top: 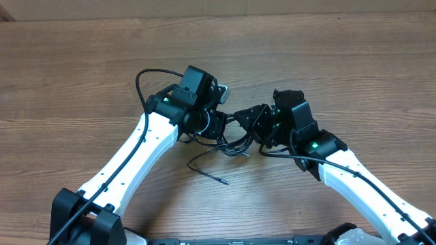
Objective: Untangle cables
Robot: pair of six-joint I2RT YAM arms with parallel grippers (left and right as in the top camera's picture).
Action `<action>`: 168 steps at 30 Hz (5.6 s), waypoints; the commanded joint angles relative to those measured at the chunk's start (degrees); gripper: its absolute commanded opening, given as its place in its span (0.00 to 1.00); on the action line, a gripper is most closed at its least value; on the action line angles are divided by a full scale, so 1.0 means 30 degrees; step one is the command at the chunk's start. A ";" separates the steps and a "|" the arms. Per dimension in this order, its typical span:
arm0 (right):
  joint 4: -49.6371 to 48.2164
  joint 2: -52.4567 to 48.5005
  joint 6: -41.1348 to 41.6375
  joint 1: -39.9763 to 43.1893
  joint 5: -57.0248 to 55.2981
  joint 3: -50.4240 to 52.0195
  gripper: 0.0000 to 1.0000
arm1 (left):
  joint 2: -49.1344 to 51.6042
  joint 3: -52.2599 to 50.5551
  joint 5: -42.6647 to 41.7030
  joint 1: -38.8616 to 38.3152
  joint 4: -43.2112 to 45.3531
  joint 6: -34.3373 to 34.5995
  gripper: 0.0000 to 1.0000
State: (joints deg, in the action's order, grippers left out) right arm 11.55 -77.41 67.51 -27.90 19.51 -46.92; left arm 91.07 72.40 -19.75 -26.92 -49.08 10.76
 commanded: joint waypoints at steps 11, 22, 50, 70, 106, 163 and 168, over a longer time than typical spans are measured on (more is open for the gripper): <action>0.0066 -0.1435 0.0066 -0.0058 -0.1341 -0.0240 0.09 | -0.0291 0.0503 -0.5938 -0.0036 0.1836 -0.0648 0.04; 0.2229 -0.1443 -0.1086 -0.0051 -0.0896 -0.0240 0.04 | -0.0291 0.0503 -0.6623 0.0000 0.4284 0.0976 0.04; 0.2470 0.0262 -0.6470 0.9041 0.9464 -0.0240 0.18 | -0.0270 0.0495 -0.3708 0.1909 0.1821 -0.1209 0.04; 0.0780 0.0262 -0.3402 0.1100 0.1698 -0.0219 0.25 | -0.0270 0.0495 -0.8990 0.1792 0.2463 -0.5085 0.04; -0.5632 0.0801 -0.5413 0.7461 1.4557 -0.0226 0.04 | -0.0124 0.0444 0.1064 0.0947 0.1931 -0.0444 0.05; -0.0248 0.0729 -1.3872 0.6550 1.0593 -0.0226 0.47 | -0.0444 0.1020 -1.3726 0.3927 0.2849 -0.7519 0.04; -0.1217 0.0729 -1.3143 0.6207 1.0520 -0.0226 0.26 | -0.0444 0.1020 -1.3784 0.3927 0.2856 -0.7512 0.04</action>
State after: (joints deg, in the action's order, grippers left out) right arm 9.06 -76.34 27.40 -7.94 48.42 -46.83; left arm 90.98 74.04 -60.58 -14.28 -40.69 -10.72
